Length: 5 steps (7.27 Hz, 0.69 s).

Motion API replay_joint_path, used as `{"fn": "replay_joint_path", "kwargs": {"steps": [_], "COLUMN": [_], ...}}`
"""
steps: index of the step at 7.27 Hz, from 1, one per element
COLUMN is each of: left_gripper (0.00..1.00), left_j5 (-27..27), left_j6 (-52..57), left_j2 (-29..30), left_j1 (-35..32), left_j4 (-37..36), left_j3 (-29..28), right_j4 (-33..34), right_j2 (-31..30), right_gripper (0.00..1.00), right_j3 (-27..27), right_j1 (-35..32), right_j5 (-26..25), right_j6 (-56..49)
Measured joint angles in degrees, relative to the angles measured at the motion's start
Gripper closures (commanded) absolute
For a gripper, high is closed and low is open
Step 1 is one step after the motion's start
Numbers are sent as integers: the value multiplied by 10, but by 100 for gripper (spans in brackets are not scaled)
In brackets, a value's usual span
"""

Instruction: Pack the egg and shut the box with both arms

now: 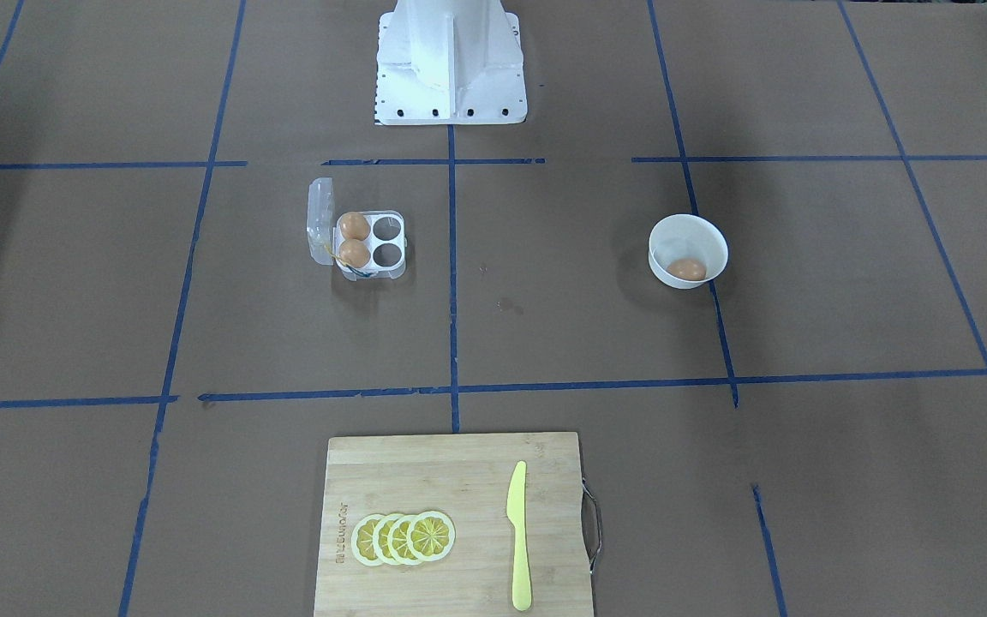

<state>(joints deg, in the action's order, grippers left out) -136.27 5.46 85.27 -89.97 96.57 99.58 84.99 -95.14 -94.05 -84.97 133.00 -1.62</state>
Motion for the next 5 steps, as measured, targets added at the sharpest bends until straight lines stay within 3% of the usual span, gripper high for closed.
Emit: {"fn": "replay_joint_path", "kwargs": {"steps": [2, 5], "left_gripper": [0, 0], "left_j5": [-1, -8], "left_j6": [-3, -18], "left_j2": [2, 20], "left_j1": [1, 2], "left_j4": [108, 333], "left_j3": [-11, -60], "right_j4": [0, 1], "right_j2": [24, 62], "right_gripper": [0, 0], "right_j3": [-1, -1], "right_j1": [4, 5], "right_j5": [0, 4], "right_j6": [2, 3]}}
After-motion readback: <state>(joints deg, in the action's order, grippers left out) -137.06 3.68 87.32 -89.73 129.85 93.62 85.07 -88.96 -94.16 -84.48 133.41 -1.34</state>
